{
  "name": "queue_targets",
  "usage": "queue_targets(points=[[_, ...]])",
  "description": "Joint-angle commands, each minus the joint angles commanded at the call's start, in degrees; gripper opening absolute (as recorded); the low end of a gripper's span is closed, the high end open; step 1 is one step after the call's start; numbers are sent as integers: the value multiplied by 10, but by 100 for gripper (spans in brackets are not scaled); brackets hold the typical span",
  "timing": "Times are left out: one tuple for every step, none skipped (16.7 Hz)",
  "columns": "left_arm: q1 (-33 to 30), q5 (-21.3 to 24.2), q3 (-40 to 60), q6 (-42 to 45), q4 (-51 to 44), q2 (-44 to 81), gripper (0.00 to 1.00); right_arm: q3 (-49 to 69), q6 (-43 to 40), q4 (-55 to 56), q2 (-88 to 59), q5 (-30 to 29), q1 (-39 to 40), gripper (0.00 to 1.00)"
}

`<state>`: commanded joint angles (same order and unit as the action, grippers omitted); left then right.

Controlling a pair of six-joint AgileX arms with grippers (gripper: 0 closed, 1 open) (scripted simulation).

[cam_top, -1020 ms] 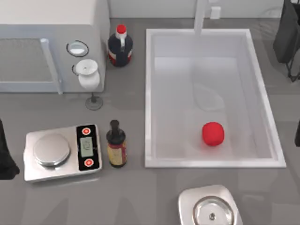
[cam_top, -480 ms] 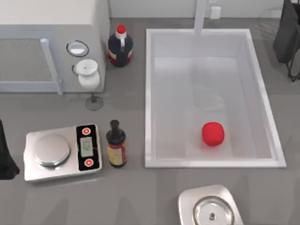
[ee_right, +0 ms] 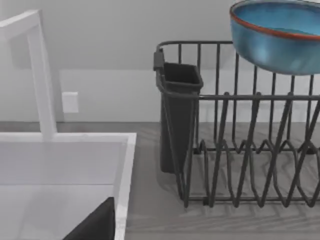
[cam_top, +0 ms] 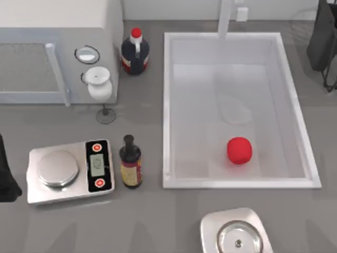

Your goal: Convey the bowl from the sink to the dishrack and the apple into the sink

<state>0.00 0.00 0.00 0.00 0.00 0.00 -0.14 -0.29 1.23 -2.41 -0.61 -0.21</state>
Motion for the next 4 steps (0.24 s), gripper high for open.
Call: queue_targets(points=[[0, 0, 0, 0, 0, 0, 100, 0, 2, -7, 15, 4, 1, 100], [0, 0, 0, 0, 0, 0, 100, 1, 3, -11, 22, 6, 2, 100], [0, 0, 0, 0, 0, 0, 100, 1, 3, -12, 24, 6, 2, 100], [0, 0, 0, 0, 0, 0, 100, 1, 3, -12, 24, 6, 2, 100]])
